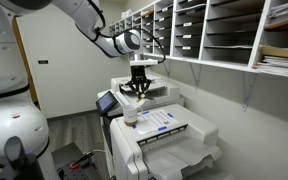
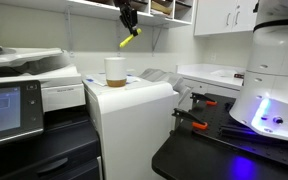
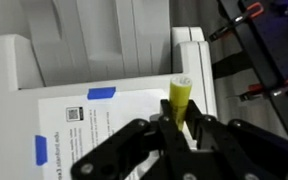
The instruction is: Take the marker from the white cup and put it on top of the printer
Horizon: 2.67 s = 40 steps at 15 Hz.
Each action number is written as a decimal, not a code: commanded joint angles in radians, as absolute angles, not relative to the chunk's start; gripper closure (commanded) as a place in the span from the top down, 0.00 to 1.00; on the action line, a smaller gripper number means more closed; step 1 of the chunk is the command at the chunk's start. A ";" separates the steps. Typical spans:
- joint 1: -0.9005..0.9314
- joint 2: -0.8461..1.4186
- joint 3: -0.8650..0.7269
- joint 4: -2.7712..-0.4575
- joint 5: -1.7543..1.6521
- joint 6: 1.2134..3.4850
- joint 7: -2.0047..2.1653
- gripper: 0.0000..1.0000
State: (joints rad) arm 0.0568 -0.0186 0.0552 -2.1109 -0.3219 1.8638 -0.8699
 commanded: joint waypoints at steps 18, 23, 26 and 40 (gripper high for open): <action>-0.002 0.426 0.007 -1.837 -0.137 2.125 -0.293 0.68; 0.017 0.383 0.003 -1.876 -0.167 2.122 -0.224 1.00; 0.025 0.345 0.007 -1.890 -0.191 2.069 -0.210 1.00; 0.048 0.182 0.028 -1.985 -0.209 1.832 -0.160 1.00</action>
